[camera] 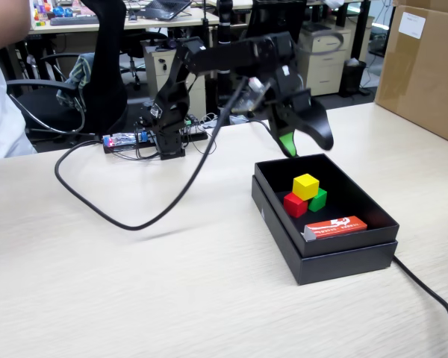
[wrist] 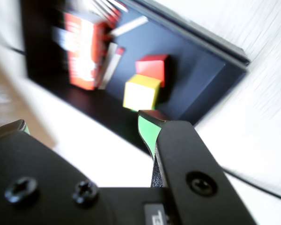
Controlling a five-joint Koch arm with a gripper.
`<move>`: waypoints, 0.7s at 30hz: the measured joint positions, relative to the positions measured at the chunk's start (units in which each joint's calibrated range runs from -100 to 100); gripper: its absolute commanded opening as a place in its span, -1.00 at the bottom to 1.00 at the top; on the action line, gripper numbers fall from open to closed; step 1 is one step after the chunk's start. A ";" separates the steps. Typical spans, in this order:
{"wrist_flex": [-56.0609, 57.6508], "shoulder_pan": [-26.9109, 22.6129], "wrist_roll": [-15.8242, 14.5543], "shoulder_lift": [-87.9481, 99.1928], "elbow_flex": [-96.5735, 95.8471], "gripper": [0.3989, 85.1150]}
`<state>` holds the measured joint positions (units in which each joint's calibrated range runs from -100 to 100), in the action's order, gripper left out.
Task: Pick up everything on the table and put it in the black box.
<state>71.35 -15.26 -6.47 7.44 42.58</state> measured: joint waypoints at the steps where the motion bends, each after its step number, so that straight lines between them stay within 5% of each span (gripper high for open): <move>1: 0.00 0.83 0.00 3.88 -1.00 0.12; 12: -18.51 12.99 0.83 42.07 -43.36 0.16; 21: -38.25 14.99 1.56 63.69 -77.50 0.22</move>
<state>33.10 -0.27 -4.91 71.13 -34.92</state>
